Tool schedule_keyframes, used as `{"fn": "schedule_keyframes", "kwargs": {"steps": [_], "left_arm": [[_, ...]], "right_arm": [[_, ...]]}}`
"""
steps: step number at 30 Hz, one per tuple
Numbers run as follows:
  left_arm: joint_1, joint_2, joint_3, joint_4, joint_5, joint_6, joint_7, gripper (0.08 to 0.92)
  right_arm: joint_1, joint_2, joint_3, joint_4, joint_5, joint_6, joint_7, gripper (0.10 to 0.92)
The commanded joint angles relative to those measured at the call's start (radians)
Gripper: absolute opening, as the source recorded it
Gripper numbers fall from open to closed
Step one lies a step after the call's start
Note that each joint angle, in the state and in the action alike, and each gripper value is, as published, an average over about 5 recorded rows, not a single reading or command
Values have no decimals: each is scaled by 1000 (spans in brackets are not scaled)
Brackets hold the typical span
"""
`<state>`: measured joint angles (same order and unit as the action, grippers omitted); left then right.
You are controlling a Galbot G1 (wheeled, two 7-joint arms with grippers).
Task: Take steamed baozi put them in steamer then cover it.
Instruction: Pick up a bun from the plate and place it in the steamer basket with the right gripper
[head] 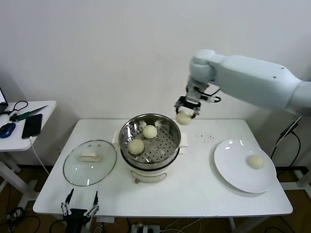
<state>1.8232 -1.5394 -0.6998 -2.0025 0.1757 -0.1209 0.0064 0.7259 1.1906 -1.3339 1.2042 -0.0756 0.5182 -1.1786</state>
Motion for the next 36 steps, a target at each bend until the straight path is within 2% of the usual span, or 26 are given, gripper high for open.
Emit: {"fn": "schedule_keyframes", "kwargs": {"steps": [1, 11, 32, 36], "left_arm": [[-1, 0, -3, 0, -1, 1, -3, 823], [9, 3, -20, 0, -15, -3, -5, 823], [7, 3, -22, 19, -18, -7, -5, 823], [10, 2, -23, 21, -18, -10, -5, 823]], "right_arm": [[-80, 194, 16, 7, -94, 88, 6, 670], [-167, 244, -17, -5, -100, 97, 15, 678], [-192, 227, -47, 17, -93, 84, 1, 688], [-195, 224, -44, 22, -91, 84, -17, 738]]}}
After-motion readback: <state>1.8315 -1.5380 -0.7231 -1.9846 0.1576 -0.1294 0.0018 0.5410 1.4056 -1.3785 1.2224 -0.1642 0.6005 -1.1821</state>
